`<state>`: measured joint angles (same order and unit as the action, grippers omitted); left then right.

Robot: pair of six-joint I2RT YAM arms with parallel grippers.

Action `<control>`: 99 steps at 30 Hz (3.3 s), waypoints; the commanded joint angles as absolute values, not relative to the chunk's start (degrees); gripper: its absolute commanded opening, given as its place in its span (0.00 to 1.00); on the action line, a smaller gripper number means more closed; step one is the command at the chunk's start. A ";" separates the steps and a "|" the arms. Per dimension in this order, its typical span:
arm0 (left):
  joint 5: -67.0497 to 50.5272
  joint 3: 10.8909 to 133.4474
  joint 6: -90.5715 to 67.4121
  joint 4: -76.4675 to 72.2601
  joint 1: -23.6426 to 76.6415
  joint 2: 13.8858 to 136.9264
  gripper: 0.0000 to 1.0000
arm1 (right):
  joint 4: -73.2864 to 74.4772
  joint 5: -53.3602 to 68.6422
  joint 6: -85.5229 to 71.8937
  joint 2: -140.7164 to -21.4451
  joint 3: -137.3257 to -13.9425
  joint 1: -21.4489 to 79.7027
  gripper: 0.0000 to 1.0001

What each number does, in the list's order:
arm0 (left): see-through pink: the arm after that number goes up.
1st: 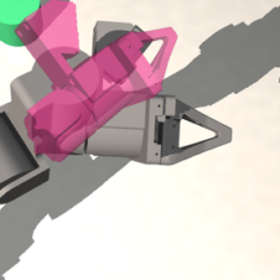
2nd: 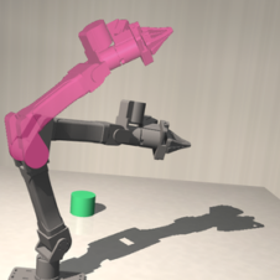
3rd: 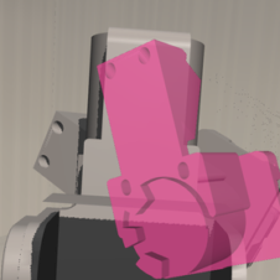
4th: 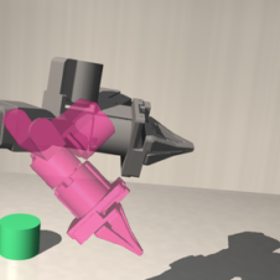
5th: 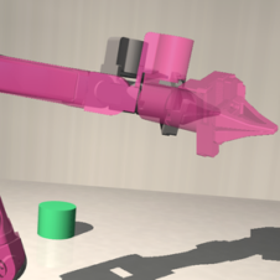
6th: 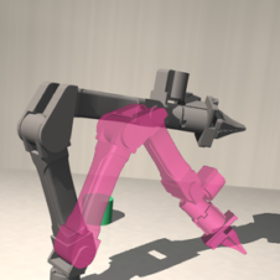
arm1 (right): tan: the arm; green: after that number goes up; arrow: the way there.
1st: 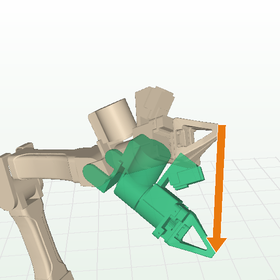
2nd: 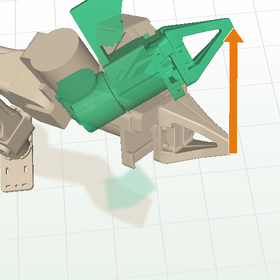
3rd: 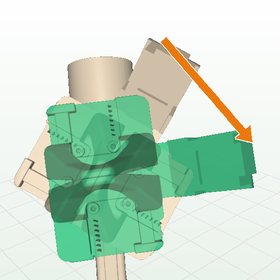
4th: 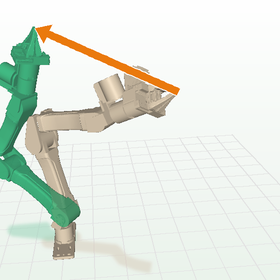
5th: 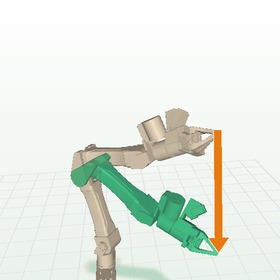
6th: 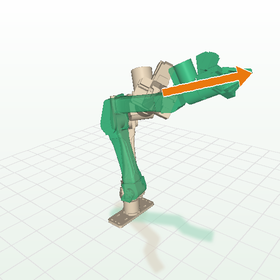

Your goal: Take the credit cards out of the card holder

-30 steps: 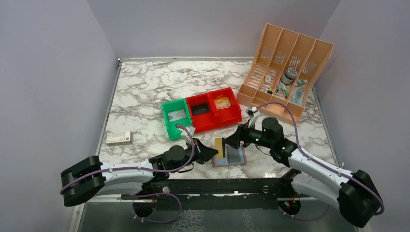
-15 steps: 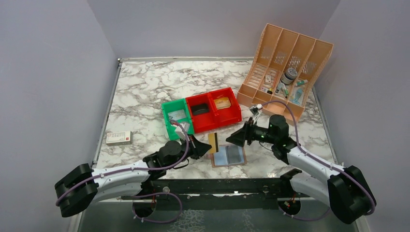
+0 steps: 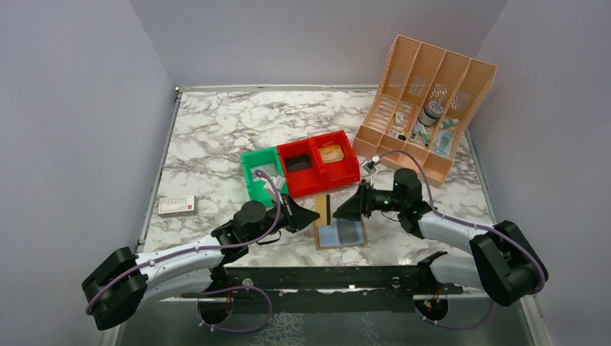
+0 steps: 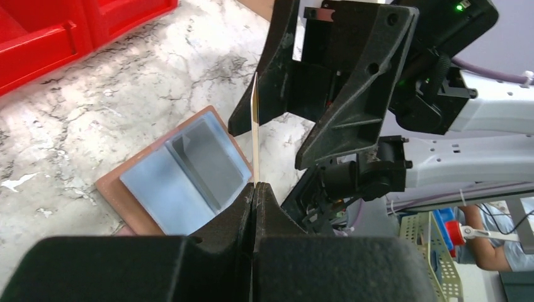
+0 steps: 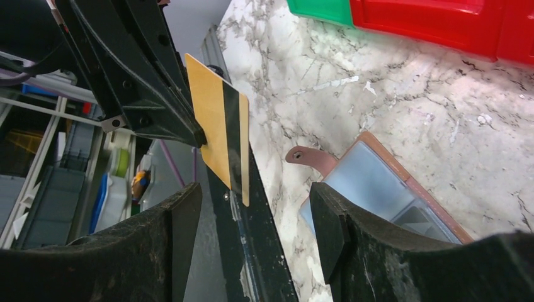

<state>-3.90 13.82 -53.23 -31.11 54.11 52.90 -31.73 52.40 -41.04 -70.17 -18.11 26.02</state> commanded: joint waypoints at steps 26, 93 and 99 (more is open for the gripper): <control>-11.85 12.87 -54.96 -39.53 53.91 51.89 0.00 | -37.20 60.23 -45.79 -67.98 -22.07 25.84 0.34; -6.63 5.49 -58.90 -48.73 54.06 51.68 0.63 | -23.14 50.19 -39.51 -58.37 -24.87 25.83 0.01; -0.01 8.07 -56.69 -34.48 54.01 48.12 0.95 | -11.44 36.24 -31.77 -57.47 -28.71 25.84 0.01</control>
